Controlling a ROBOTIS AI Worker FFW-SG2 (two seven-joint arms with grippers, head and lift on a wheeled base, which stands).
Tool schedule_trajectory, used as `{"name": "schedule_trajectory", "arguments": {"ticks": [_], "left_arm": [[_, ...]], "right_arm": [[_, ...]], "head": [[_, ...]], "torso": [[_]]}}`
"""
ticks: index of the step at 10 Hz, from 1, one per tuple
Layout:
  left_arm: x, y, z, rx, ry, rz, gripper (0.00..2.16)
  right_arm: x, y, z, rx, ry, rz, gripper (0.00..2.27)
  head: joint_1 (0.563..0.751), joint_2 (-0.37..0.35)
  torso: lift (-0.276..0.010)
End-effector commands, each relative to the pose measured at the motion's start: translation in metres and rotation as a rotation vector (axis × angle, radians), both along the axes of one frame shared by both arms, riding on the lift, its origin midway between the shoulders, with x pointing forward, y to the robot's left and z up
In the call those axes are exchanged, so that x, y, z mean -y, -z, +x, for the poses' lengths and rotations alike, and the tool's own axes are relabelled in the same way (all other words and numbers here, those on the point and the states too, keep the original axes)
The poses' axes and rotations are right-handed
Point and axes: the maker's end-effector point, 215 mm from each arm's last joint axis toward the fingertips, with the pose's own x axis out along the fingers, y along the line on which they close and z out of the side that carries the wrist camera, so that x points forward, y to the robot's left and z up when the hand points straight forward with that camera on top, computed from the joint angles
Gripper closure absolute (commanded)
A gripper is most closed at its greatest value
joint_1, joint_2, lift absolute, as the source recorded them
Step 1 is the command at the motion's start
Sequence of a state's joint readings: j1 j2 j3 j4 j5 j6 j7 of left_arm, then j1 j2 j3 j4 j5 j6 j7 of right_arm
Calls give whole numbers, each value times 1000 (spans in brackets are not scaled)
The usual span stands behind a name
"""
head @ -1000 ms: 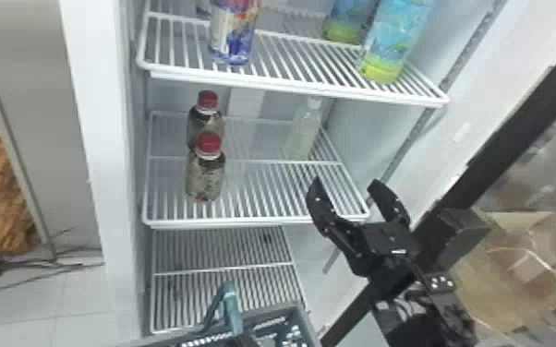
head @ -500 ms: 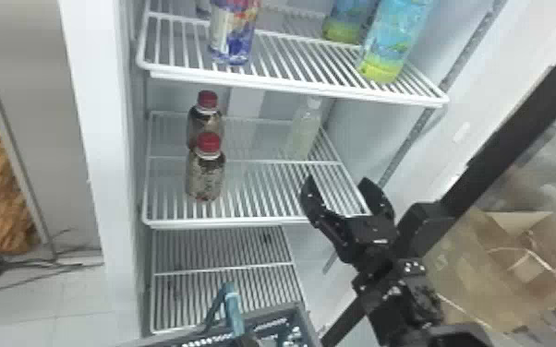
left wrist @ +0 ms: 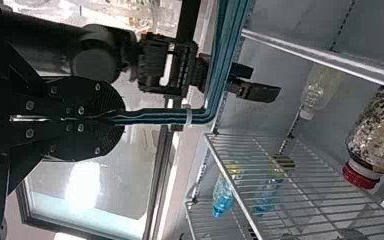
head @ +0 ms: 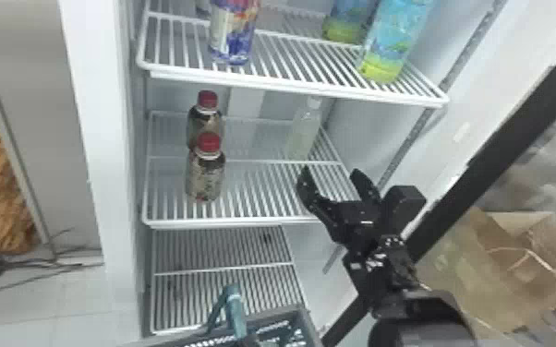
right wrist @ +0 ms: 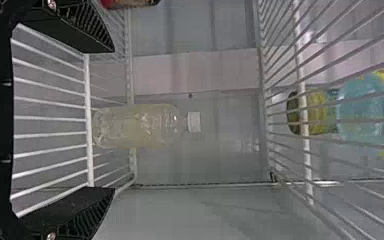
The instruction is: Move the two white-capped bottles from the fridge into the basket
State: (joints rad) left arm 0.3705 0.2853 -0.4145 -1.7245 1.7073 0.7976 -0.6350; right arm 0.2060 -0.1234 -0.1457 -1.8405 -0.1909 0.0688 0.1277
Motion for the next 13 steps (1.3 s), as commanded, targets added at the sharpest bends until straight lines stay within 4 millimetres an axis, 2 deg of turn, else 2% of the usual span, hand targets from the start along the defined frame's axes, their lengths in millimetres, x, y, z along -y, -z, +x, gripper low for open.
{"name": "schedule_trajectory", "arguments": {"ticks": [1, 3, 7, 9, 13], "left_arm": [[0, 0, 0, 0, 0, 0, 1119], [1, 0, -1, -1, 2, 0, 1119], [1, 0, 0, -1, 0, 0, 1119], [5, -3, -1, 6, 10, -5, 1119], [9, -6, -1, 9, 15, -11, 1119]], "right_arm": [[9, 10, 15, -14, 17, -16, 51], [18, 10, 36, -2, 32, -44, 51], [12, 1, 74, 40, 16, -28, 39], [7, 1, 87, 36, 14, -22, 39], [15, -6, 112, 41, 34, -36, 56]], "head": [[695, -350], [695, -350], [695, -350], [695, -350], [695, -350]], "torso": [[-260], [-260], [-260], [-260], [-260]]}}
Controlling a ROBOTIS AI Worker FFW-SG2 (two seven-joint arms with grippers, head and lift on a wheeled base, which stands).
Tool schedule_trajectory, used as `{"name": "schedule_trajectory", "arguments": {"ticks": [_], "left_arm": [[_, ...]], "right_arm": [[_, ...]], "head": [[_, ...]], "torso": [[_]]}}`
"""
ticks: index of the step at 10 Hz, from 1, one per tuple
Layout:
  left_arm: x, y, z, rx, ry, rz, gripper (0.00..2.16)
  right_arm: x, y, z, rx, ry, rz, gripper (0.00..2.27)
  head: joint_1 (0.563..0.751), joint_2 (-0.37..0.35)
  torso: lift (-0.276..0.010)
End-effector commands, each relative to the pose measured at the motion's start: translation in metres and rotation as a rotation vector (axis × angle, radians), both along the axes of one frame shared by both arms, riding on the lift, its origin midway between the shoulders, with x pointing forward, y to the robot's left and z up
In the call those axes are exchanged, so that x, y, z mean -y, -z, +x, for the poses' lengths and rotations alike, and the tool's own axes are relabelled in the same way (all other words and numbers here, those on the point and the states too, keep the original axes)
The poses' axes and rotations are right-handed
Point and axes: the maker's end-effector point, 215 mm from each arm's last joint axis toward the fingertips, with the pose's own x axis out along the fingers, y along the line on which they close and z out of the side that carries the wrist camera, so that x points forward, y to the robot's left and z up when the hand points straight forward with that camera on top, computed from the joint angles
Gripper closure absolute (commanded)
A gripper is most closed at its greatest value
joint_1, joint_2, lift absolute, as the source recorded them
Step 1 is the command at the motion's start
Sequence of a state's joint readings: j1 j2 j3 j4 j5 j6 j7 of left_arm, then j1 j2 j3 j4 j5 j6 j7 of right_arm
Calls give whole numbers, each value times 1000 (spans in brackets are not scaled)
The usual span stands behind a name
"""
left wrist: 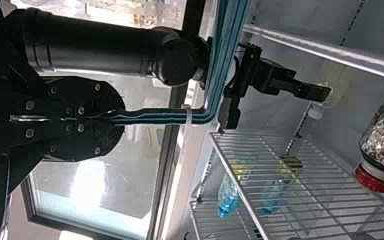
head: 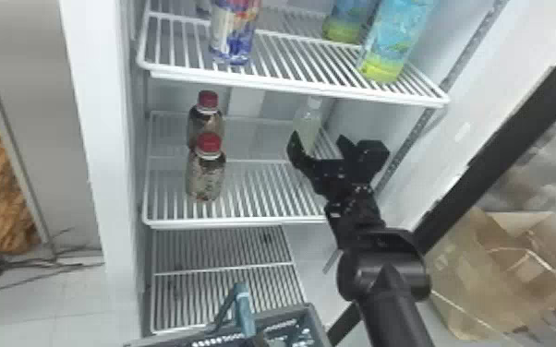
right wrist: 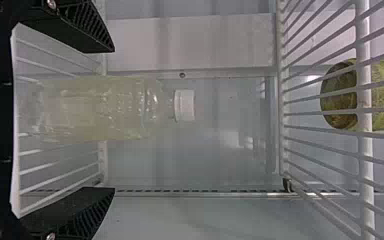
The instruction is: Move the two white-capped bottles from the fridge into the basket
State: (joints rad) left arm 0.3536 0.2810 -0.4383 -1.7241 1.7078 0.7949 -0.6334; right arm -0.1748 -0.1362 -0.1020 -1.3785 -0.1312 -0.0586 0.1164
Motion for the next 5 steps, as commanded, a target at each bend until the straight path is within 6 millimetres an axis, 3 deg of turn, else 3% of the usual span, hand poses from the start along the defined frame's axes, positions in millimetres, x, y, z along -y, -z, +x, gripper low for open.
{"name": "schedule_trajectory", "arguments": {"ticks": [1, 5], "left_arm": [[0, -1, 1, 0, -3, -2, 1119], [4, -1, 0, 6, 5, 0, 1119]], "right_arm": [[2, -4, 9, 1, 1, -9, 82], [-6, -7, 42, -18, -20, -42, 87]], "head": [[695, -350], [695, -350]], "torso": [[-260], [-260]]}}
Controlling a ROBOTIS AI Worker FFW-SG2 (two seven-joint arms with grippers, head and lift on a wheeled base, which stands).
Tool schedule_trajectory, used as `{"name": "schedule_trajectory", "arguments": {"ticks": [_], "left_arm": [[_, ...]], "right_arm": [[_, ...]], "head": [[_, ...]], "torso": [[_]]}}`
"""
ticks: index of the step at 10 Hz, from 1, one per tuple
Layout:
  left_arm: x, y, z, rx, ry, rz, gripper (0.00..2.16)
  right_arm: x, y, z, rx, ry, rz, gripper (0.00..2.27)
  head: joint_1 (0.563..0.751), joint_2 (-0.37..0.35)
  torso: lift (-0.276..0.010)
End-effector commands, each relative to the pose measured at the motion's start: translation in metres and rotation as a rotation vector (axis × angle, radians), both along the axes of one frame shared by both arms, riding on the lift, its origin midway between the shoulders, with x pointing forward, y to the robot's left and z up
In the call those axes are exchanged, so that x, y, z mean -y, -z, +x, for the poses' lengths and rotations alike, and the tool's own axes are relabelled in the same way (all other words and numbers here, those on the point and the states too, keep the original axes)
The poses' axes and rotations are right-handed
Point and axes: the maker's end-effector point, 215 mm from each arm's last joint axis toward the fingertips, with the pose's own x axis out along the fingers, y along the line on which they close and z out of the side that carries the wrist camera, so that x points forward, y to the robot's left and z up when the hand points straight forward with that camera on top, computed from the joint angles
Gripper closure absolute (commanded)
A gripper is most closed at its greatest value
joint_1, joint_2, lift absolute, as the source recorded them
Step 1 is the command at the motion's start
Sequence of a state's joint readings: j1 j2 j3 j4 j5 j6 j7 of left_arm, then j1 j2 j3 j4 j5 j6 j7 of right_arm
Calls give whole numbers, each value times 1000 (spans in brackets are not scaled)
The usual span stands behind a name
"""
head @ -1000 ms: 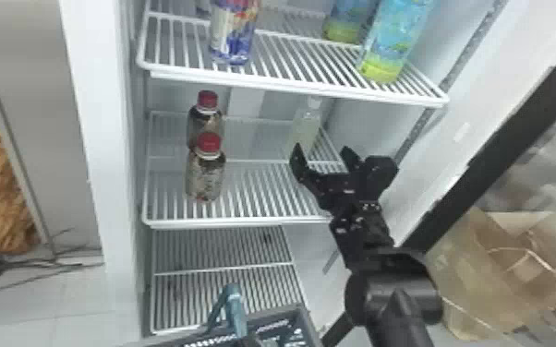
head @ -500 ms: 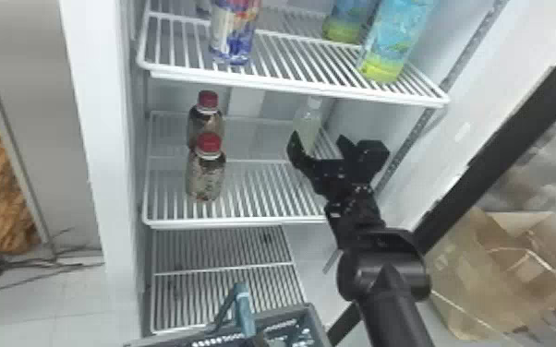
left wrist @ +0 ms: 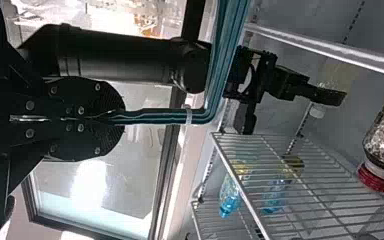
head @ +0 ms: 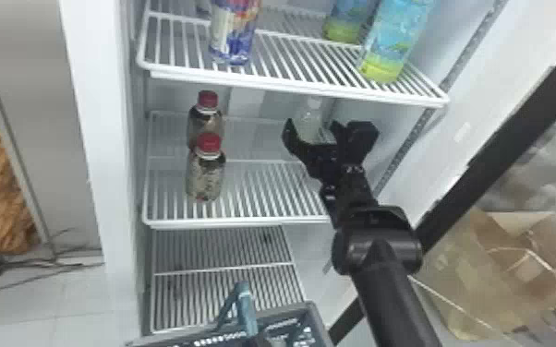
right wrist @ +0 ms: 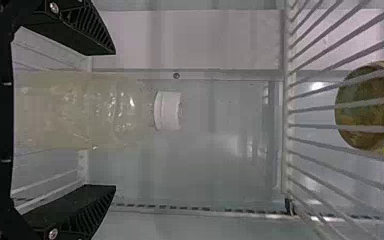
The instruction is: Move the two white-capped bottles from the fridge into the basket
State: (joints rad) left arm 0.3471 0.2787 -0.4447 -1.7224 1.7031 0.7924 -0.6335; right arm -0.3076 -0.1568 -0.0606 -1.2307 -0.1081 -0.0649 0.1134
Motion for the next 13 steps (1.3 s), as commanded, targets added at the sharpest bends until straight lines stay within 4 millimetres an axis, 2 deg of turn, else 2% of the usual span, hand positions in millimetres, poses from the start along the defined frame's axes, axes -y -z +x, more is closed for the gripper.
{"name": "schedule_trajectory", "arguments": {"ticks": [1, 3, 4, 6, 10, 13], "left_arm": [[1, 1, 0, -1, 5, -1, 1119], [3, 0, 0, -1, 9, -2, 1119], [4, 0, 0, 1, 13, -2, 1119], [4, 1, 0, -1, 12, -1, 1119], [3, 2, 0, -4, 13, -1, 1119], [2, 3, 0, -7, 12, 1, 1119]], "right_arm": [[-4, 4, 8, -14, -10, -11, 87], [-2, 8, 14, -29, -8, -10, 94], [-6, 8, 16, -30, -15, -14, 171], [-4, 13, 20, -47, -13, 24, 811], [-9, 4, 19, -29, -28, 14, 818], [-14, -13, 6, 13, -54, 10, 817]], "head": [[695, -350], [695, -350], [695, -350], [695, -350], [695, -350], [695, -350]], "torso": [[-260], [-260], [-260], [-260], [-260], [-260]]}}
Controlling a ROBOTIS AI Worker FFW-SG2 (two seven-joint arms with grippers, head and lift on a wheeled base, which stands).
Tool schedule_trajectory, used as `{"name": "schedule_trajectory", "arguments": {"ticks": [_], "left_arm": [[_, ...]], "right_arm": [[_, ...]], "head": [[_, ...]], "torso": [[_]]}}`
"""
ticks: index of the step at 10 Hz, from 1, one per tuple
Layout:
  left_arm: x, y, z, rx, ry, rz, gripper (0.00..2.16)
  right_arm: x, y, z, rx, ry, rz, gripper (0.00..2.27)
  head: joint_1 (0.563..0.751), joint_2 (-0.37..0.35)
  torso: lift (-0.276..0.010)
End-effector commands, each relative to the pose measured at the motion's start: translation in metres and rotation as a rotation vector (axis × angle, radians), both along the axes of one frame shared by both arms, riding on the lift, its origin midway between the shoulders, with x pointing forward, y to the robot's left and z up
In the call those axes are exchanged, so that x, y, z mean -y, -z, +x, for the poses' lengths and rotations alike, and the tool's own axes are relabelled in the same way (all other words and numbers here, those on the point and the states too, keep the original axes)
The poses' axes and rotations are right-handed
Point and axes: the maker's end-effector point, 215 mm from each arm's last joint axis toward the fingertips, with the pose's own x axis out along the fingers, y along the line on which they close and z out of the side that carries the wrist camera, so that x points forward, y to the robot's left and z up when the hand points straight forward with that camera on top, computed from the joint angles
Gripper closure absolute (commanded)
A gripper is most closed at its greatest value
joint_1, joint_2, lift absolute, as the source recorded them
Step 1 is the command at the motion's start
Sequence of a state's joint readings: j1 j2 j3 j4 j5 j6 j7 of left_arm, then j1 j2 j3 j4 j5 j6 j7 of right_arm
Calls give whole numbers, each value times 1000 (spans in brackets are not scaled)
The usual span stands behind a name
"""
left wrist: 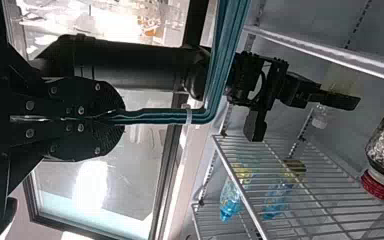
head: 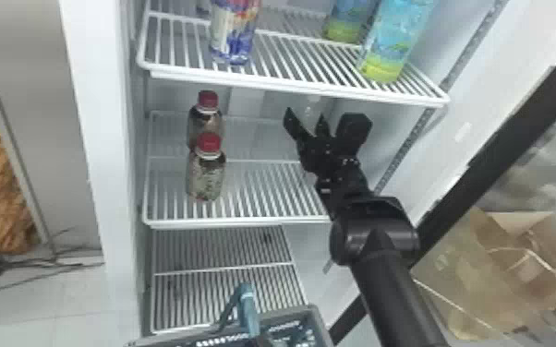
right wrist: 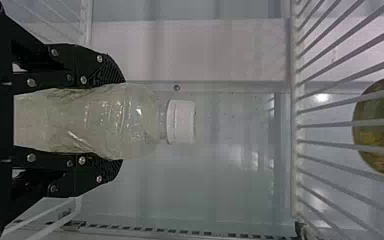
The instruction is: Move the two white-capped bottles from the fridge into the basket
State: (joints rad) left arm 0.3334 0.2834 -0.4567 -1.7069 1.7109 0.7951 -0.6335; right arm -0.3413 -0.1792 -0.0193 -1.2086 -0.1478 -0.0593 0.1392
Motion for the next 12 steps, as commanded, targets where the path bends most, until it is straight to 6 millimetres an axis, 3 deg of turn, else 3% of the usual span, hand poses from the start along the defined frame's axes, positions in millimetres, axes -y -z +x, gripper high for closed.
{"name": "schedule_trajectory", "arguments": {"ticks": [1, 5, 7, 10, 12], "left_arm": [[-1, 1, -1, -4, 0, 0, 1119], [-2, 2, 0, -8, -6, 0, 1119], [-3, 3, 0, -10, -8, 1, 1119], [-4, 3, 0, -11, -13, 1, 1119], [-5, 3, 0, -13, -15, 0, 1119]], "right_arm": [[0, -5, -13, 7, -5, 8, 818], [9, -19, -65, 16, -2, 29, 817], [-9, -24, -91, 5, -47, 59, 817], [-35, -48, -128, 41, -107, 100, 817], [-41, -44, -154, 17, -122, 121, 817]], "head": [[695, -350], [695, -350], [695, -350], [695, -350], [695, -350]], "torso": [[-260], [-260], [-260], [-260], [-260]]}}
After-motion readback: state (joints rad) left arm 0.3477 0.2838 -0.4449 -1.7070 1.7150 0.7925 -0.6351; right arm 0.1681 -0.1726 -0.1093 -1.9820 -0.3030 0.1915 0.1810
